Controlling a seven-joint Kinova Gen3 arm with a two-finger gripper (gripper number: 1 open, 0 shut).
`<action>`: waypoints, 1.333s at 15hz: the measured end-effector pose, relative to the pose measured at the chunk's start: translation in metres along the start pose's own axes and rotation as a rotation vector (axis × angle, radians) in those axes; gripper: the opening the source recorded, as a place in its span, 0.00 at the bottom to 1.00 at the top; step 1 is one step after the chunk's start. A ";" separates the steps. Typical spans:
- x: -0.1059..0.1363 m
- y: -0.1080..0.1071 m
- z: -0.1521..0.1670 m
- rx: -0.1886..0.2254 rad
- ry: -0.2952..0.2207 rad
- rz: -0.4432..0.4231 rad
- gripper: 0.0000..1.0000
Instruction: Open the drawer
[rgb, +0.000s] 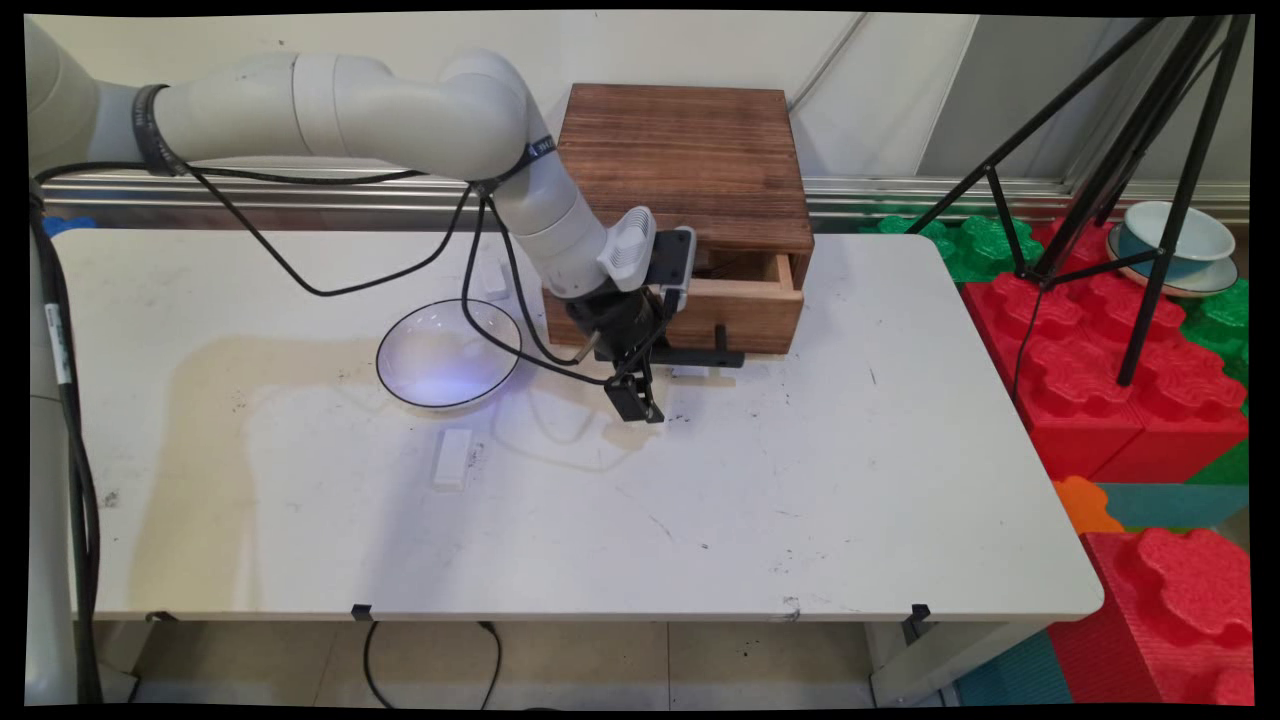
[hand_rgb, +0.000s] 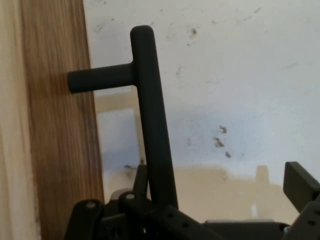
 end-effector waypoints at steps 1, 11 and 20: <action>0.000 0.003 0.000 -0.002 0.002 0.000 1.00; 0.005 0.035 -0.004 -0.025 0.019 0.000 1.00; 0.007 0.060 -0.005 -0.045 0.032 0.015 1.00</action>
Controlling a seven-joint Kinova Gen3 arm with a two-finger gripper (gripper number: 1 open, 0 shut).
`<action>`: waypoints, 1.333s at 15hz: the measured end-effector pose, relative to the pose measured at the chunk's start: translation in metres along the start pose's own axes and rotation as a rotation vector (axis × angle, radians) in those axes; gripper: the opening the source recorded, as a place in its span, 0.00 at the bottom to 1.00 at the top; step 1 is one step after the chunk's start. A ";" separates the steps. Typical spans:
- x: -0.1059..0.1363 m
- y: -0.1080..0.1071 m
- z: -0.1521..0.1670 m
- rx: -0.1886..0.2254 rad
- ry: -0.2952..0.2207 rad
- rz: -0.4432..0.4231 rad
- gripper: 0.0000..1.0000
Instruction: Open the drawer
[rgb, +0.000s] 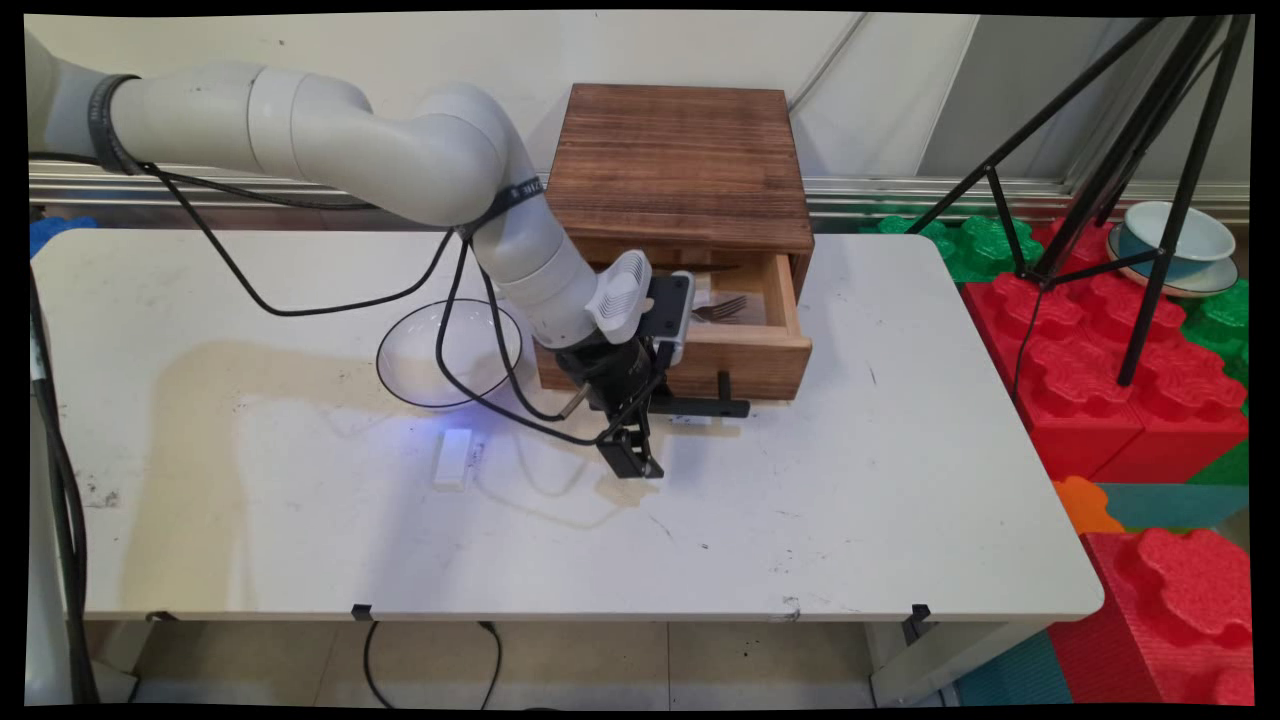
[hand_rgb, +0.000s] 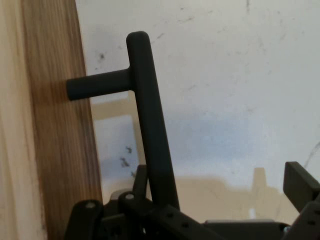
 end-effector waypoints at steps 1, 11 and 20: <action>0.000 0.003 0.000 -0.003 0.001 0.002 1.00; 0.004 0.032 0.003 -0.030 0.018 0.029 1.00; 0.007 0.052 0.003 -0.028 0.032 0.048 1.00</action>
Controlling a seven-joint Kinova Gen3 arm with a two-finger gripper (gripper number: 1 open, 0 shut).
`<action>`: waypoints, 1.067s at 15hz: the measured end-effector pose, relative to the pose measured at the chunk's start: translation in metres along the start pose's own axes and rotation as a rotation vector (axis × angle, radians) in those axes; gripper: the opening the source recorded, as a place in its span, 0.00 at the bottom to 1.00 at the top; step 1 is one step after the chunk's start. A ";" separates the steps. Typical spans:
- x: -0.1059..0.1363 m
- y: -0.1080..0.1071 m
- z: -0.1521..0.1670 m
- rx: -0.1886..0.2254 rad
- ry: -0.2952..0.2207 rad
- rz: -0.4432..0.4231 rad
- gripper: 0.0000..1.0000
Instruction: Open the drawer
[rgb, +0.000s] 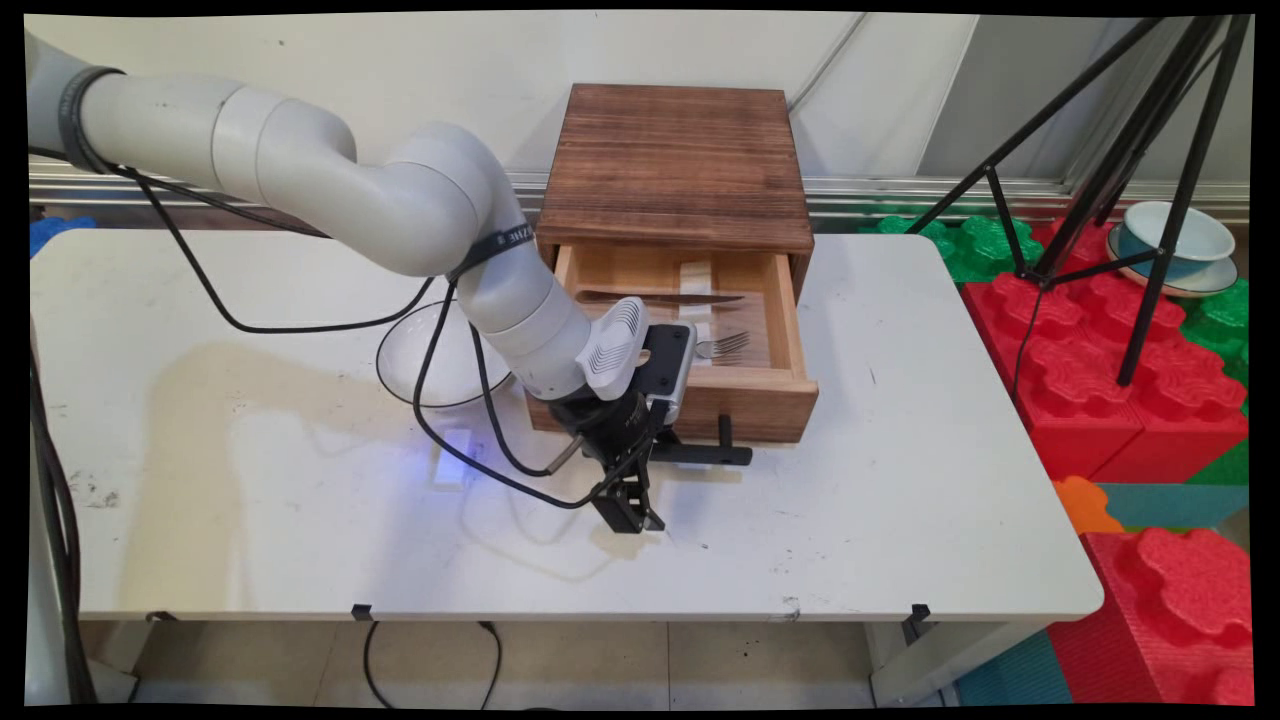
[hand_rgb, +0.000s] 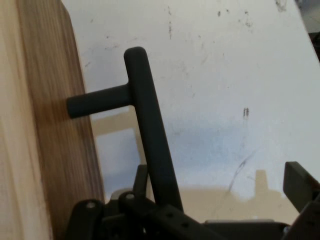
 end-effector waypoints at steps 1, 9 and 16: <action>0.000 0.001 0.000 0.002 0.001 0.002 1.00; 0.003 0.013 -0.004 0.015 0.009 0.017 1.00; 0.005 0.024 -0.006 0.014 0.015 0.023 1.00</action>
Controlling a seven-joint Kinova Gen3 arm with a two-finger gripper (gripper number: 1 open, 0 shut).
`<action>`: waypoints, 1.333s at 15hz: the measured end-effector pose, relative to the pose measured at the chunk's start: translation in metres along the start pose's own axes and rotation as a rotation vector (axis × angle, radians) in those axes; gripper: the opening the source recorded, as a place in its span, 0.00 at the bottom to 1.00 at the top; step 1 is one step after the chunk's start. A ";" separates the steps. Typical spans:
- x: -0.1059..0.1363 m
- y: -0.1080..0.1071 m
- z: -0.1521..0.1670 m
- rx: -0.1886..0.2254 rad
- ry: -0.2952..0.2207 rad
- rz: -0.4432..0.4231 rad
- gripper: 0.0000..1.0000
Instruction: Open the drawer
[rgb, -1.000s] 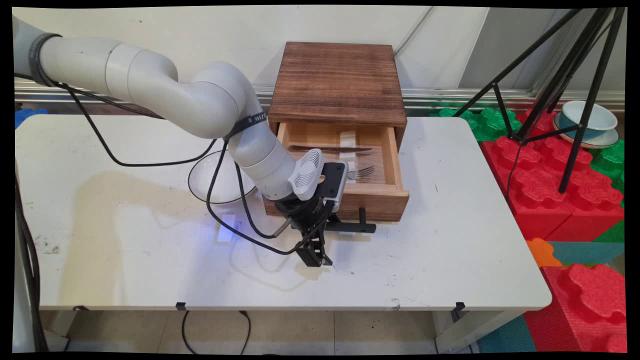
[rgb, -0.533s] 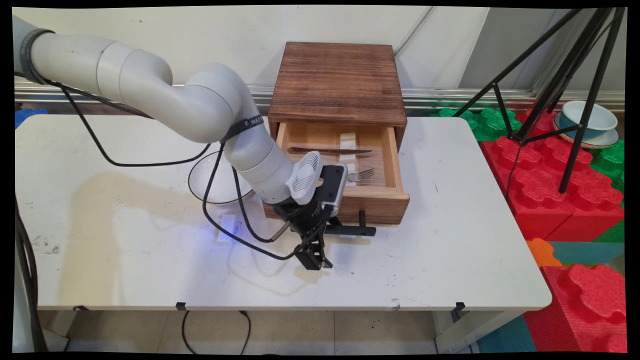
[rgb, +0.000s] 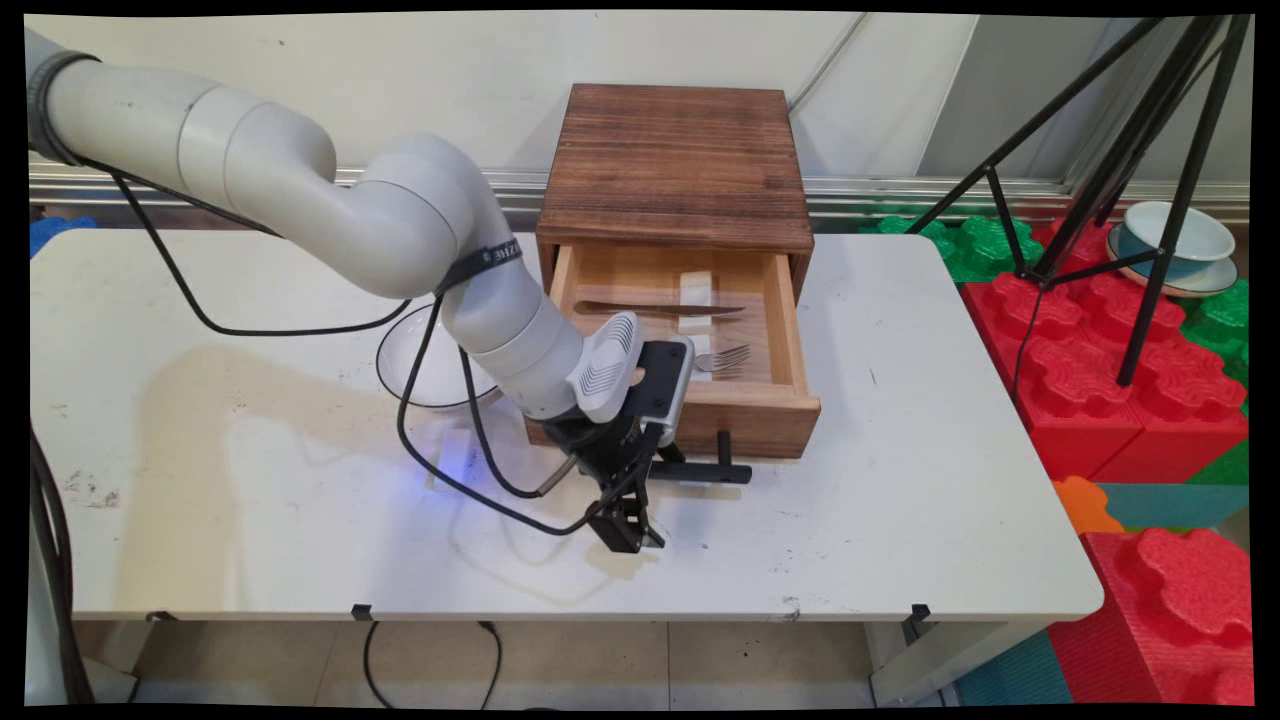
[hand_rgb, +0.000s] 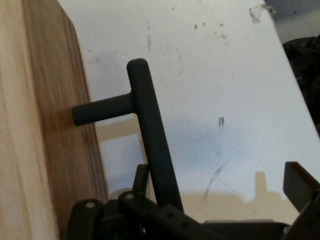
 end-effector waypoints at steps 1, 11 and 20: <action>0.000 0.002 0.000 -0.001 0.001 0.000 1.00; 0.005 0.023 0.001 -0.020 0.011 -0.007 1.00; 0.007 0.039 0.001 -0.034 0.018 -0.003 1.00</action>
